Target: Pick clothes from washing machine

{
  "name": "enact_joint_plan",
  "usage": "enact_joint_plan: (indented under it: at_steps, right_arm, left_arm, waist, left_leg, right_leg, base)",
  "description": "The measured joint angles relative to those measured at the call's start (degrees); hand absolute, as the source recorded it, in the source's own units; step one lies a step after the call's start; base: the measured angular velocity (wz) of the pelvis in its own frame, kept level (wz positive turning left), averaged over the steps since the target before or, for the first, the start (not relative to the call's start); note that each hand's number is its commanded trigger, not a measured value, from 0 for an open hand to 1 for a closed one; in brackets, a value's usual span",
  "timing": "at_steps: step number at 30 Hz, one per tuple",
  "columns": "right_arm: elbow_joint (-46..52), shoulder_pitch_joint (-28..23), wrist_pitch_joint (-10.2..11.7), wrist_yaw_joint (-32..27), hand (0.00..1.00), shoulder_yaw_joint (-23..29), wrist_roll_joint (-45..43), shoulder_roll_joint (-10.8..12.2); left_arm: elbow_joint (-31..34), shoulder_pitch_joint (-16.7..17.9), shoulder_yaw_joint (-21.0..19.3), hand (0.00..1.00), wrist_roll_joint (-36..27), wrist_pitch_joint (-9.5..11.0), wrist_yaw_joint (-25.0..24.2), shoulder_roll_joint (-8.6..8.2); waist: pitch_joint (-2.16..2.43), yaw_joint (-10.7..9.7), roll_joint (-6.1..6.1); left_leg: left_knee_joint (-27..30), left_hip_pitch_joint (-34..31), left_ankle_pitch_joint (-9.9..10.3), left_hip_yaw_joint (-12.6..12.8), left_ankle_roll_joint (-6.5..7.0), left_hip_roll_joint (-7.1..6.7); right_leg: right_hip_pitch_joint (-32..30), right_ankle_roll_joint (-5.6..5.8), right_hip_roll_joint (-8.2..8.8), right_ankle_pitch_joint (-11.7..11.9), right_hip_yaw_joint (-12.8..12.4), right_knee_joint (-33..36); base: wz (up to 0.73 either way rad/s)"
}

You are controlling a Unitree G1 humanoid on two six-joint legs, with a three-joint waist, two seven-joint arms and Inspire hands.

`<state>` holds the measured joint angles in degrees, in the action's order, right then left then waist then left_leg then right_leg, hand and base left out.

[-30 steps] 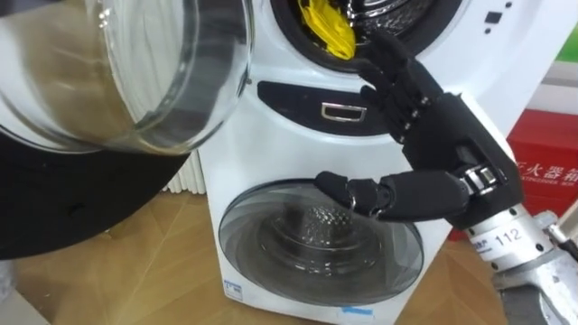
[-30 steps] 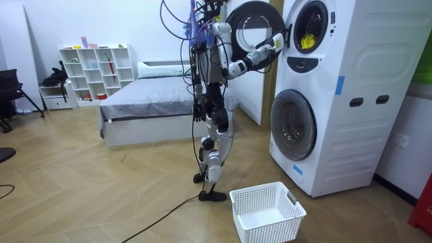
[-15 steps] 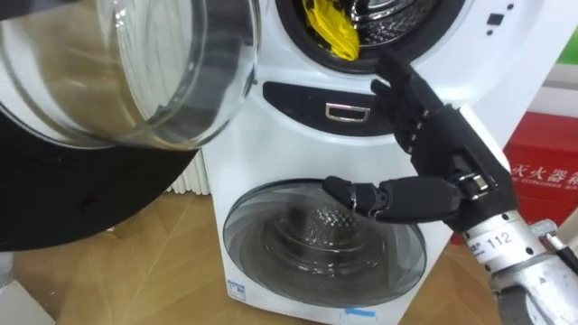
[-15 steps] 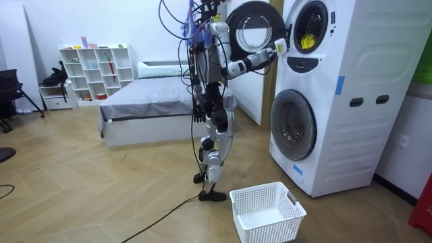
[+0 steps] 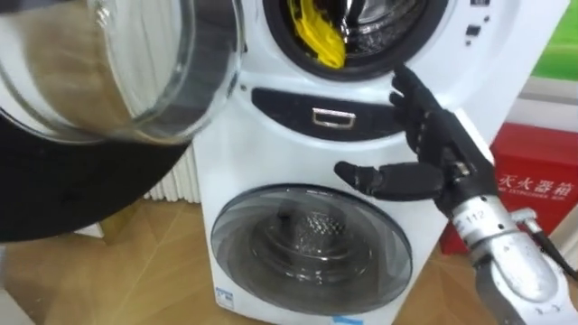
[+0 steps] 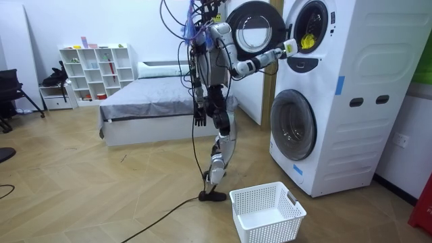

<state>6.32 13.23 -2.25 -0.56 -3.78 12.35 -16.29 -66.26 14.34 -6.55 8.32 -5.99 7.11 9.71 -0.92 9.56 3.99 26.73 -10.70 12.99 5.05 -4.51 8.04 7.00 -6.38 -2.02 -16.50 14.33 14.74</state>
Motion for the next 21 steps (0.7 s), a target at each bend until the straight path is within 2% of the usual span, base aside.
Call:
enact_joint_plan:
  at_steps: [1,2,3,6,8,9,10,11,12,13,15,16,17,18,19,20,21]
  right_arm:
    - [0.04,0.25,-0.01,-0.33,0.00,-0.04,0.28,0.25]
    - [0.05,0.26,-0.02,-0.63,0.00,-0.66,0.94,0.92]
    - [0.16,0.56,-0.01,-0.46,0.00,-1.02,1.40,0.68]
    - [0.12,3.23,-0.08,-0.58,0.00,-1.28,1.30,0.45]
    - [0.23,3.82,-0.08,-0.84,0.00,-1.21,1.38,0.41]
    - [0.33,3.81,-0.08,-1.34,0.00,-1.20,1.30,0.29]
    - [0.35,3.81,-0.08,-1.59,0.00,-1.18,1.27,0.13]
    - [0.40,3.78,-0.09,-2.00,0.00,-1.19,1.12,0.10]
    - [0.77,3.67,-0.16,-2.20,0.00,-1.22,0.74,0.09]
    - [0.89,3.67,-0.16,-2.29,0.00,-1.23,0.61,0.09]
    - [0.92,3.56,-0.20,-2.66,0.00,-0.48,0.20,-0.07]
    - [0.91,3.56,-0.20,-2.92,0.00,-0.12,0.10,-0.16]
    - [0.91,3.56,-0.20,-3.36,0.00,0.56,0.13,-0.57]
    - [0.90,3.56,-0.08,-3.87,0.00,0.68,-0.10,-1.19]
    - [0.87,3.51,-0.08,-3.95,0.00,0.66,-0.14,-1.23]
    - [0.70,3.26,0.30,-4.01,0.00,0.65,-0.52,-1.24]
    - [-0.13,2.35,0.95,-4.22,0.00,0.71,-1.58,-1.29]
  left_arm:
    - [-0.05,0.13,0.00,0.00,-0.03,-0.10,0.04,0.12]
    - [-0.10,0.85,-0.04,0.00,-0.10,-0.29,0.12,0.60]
    - [-0.38,1.03,-0.02,0.00,-0.07,-0.44,0.12,0.71]
    - [-0.63,0.76,0.05,0.00,-0.12,-0.19,-0.23,-0.07]
    - [-0.24,1.00,-0.05,0.00,-0.48,-0.36,-0.41,0.00]
    - [-0.08,1.05,-0.04,0.00,-0.52,-0.47,-0.47,-0.02]
    - [-0.10,0.61,-0.03,0.00,-0.50,-0.56,-0.55,-0.07]
    - [-0.09,-0.08,-0.03,0.00,-0.41,-0.71,-0.61,0.01]
    - [-0.02,-0.64,0.12,0.00,-0.66,-0.74,-0.62,0.02]
    - [-0.02,-0.93,0.21,0.00,-0.78,-0.77,-0.64,0.02]
    - [0.32,-2.02,0.99,0.00,-0.33,-0.96,-1.21,0.09]
    - [0.36,-2.42,1.17,0.00,-0.32,-0.97,-1.26,0.14]
    - [0.40,-3.34,1.17,0.00,-0.31,-1.05,-1.33,0.40]
    - [0.59,-4.09,1.17,0.00,-0.23,-1.05,-1.31,0.84]
    - [0.68,-4.28,1.24,0.00,-0.20,-1.05,-1.26,1.06]
    - [0.90,-4.85,1.43,0.00,-0.18,-1.12,-1.08,1.31]
    - [1.23,-5.49,2.13,0.00,-0.18,-1.06,-0.65,1.57]
  waist:
    - [0.09,0.31,0.22]
    - [0.53,0.33,0.93]
    - [1.02,-0.19,1.86]
    - [0.80,-0.86,2.06]
    - [0.83,-1.21,2.00]
    - [0.85,-1.46,2.01]
    - [0.83,-1.55,2.00]
    - [0.59,-1.84,1.62]
    - [0.66,-2.03,1.66]
    - [0.50,-2.28,1.32]
    - [0.46,-4.53,0.80]
    - [0.53,-4.63,0.66]
    - [0.53,-4.56,0.65]
    - [0.31,-4.53,1.09]
    - [0.38,-4.53,1.23]
    - [0.42,-4.74,1.32]
    - [0.48,-4.65,1.24]
  left_leg:
    - [-1.38,-0.50,-2.52,0.36,0.55,-0.20]
    - [-2.83,-0.60,-5.13,0.59,0.93,-1.03]
    - [-3.54,0.04,-5.34,0.48,1.23,-2.05]
    - [-1.90,0.21,-4.86,0.93,1.80,-3.00]
    - [-2.14,0.42,-4.08,1.02,2.02,-3.46]
    - [-2.65,0.71,-3.77,1.08,2.24,-3.89]
    - [-2.98,1.27,-3.55,1.26,2.26,-4.00]
    - [-3.26,1.42,-3.20,1.71,2.43,-4.61]
    - [-3.38,1.47,-2.92,2.20,2.86,-4.96]
    - [-3.21,1.54,-2.67,2.76,3.15,-5.12]
    - [-4.11,2.15,-2.02,2.93,4.28,-6.90]
    - [-4.51,2.59,-1.97,2.99,4.70,-7.33]
    - [-5.36,3.61,-1.78,3.09,5.47,-8.37]
    - [-5.92,4.88,-1.36,3.21,6.29,-9.57]
    - [-6.12,5.52,-1.15,3.22,6.70,-9.95]
    - [-6.23,6.84,-0.58,3.42,7.59,-10.77]
    - [-6.75,8.85,-0.25,3.03,8.13,-11.08]
  right_leg:
    - [0.19,0.14,0.16,-0.27,-0.06,0.04]
    - [0.73,0.70,0.82,-0.66,-0.07,-0.28]
    - [1.25,1.19,1.43,-0.84,0.27,-0.99]
    - [3.01,2.06,2.29,-0.34,0.18,-2.70]
    - [3.51,2.23,2.57,-0.40,0.23,-3.14]
    - [3.70,2.81,2.94,-0.73,0.33,-3.03]
    - [3.88,2.90,3.05,-0.78,0.27,-2.99]
    - [3.83,3.37,3.44,-1.04,0.38,-2.86]
    - [3.71,4.13,4.04,-1.48,0.78,-1.92]
    - [3.62,4.51,4.32,-1.70,1.05,-1.08]
    - [1.64,7.10,6.73,-3.25,1.61,5.80]
    - [0.70,7.40,7.54,-3.41,1.62,8.77]
    - [-1.42,7.56,9.40,-3.45,1.56,14.78]
    - [-3.20,7.98,11.57,-3.20,1.47,20.27]
    - [-3.67,8.41,12.54,-2.90,1.43,22.67]
    - [-4.12,9.24,13.99,-1.55,1.56,26.13]
    - [-4.12,9.51,14.05,0.68,1.40,27.71]
  base:
    - [0.00]
    - [0.14]
    - [0.16]
    - [0.10]
    - [0.07]
    - [0.13]
    - [0.12]
    - [0.05]
    - [0.08]
    - [0.31]
    - [0.47]
    - [0.37]
    - [0.25]
    - [0.22]
    - [0.24]
    - [0.26]
    - [0.24]
